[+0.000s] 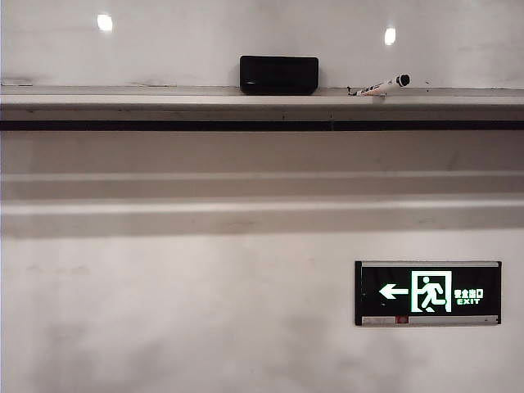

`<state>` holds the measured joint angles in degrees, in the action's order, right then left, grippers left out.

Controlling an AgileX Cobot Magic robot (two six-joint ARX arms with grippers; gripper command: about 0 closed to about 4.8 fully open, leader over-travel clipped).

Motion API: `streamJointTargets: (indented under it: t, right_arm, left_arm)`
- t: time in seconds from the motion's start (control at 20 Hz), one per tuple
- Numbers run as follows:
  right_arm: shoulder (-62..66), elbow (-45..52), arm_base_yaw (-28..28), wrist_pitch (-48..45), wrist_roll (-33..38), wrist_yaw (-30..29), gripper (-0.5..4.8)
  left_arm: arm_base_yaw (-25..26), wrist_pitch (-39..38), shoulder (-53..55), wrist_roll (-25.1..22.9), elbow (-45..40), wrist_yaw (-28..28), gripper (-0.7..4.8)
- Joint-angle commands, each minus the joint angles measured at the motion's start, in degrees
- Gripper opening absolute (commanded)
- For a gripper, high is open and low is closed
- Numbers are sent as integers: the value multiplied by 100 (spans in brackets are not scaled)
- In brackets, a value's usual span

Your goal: Take a marker from the whiteboard tray, write "Hi!" on the whiteboard, and then put the marker back vertically into the whiteboard tray.

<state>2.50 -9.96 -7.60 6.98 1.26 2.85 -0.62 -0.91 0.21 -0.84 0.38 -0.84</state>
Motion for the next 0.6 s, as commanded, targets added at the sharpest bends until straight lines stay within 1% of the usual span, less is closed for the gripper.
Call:
streamJointTargets:
  t: [0.05, 0.35, 0.4, 0.6]
  right_arm:
    - [-245, 291, 155, -367, 35, 92, 44]
    - [-240, 955, 216, -479, 216, 153, 44]
    - [-240, 953, 219, -369, 214, 155, 44]
    - [-240, 953, 385, -417, 214, 131, 44]
  left_arm:
    - [11, 55, -4, -44, 2, 17, -5]
    - [9, 17, -4, -44, 2, 13, -5]
    - [9, 15, -4, -44, 2, 13, -5]
    - [9, 15, -7, -44, 2, 13, -5]
